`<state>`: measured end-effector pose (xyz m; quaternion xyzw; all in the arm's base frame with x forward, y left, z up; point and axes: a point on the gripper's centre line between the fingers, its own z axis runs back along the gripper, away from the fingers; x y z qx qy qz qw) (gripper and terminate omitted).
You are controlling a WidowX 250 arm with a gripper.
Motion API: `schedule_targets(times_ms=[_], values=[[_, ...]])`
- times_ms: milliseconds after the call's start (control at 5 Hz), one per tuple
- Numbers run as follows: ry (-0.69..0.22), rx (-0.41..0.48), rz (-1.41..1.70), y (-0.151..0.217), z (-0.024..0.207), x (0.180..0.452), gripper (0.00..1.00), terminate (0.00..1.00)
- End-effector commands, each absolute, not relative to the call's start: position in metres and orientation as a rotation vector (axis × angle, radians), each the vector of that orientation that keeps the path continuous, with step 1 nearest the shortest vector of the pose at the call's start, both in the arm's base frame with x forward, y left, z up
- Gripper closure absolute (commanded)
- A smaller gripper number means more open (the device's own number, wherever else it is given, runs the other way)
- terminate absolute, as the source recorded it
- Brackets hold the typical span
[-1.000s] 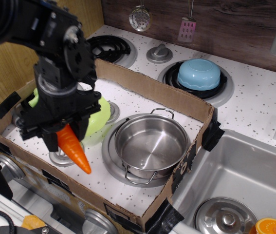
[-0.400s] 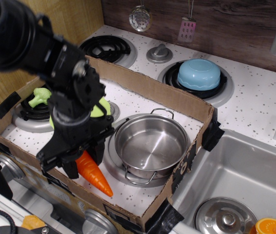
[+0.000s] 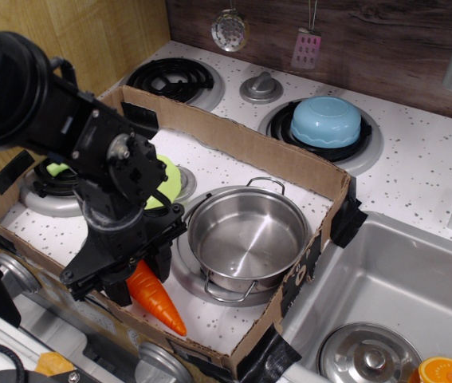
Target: Take carrot off plate
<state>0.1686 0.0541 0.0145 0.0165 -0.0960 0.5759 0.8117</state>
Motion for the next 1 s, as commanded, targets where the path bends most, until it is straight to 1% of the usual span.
schedule_targets(times_ms=[0, 200, 400, 600, 800], values=[[-0.247, 0.072, 1.149, 0.067, 0.046, 0.189, 0.0, 0.0], [-0.279, 0.116, 1.13, 0.073, 0.068, 0.195, 0.0, 0.0], [-0.289, 0.163, 1.094, 0.077, 0.085, 0.197, 0.0, 0.0], [-0.3, 0.172, 1.054, 0.078, 0.091, 0.199, 0.0, 0.0], [-0.3, 0.172, 1.054, 0.078, 0.091, 0.199, 0.0, 0.0]])
